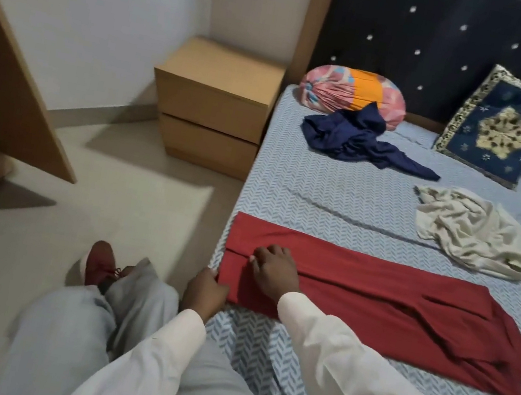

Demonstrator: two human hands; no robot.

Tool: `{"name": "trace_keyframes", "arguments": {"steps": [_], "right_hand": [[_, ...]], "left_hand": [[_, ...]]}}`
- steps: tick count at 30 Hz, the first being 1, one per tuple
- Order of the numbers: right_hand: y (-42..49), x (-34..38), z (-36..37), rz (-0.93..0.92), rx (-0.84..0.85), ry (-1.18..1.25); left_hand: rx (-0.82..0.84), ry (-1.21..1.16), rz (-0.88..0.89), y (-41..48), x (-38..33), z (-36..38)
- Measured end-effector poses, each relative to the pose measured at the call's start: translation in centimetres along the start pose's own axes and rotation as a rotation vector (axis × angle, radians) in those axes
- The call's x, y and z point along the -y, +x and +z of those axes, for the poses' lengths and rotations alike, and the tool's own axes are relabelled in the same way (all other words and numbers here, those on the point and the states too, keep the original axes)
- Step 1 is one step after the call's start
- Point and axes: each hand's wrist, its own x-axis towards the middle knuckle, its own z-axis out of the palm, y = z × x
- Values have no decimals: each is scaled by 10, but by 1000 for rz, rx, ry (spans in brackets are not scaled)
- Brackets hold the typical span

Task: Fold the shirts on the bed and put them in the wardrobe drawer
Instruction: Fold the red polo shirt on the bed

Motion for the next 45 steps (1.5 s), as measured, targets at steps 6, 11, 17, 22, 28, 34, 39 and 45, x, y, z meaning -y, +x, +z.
{"name": "trace_keyframes", "arguments": {"steps": [6, 11, 17, 22, 28, 34, 39, 45], "right_hand": [[45, 72, -23, 154, 173, -55], [63, 95, -30, 129, 176, -229], [71, 41, -59, 326, 167, 276], [53, -43, -55, 591, 128, 985], [39, -79, -40, 584, 88, 936], [43, -81, -29, 450, 19, 661], [45, -82, -27, 423, 18, 726], [48, -113, -20, 513, 48, 799]], "left_hand": [[116, -224, 47, 7, 7, -4], [170, -321, 120, 20, 15, 3], [-46, -247, 320, -7, -10, 6], [0, 57, 465, -27, -28, 37], [171, 254, 555, -39, -32, 69], [292, 362, 579, -33, -24, 74], [273, 412, 647, -30, -20, 77], [68, 468, 774, -24, -18, 78]]}}
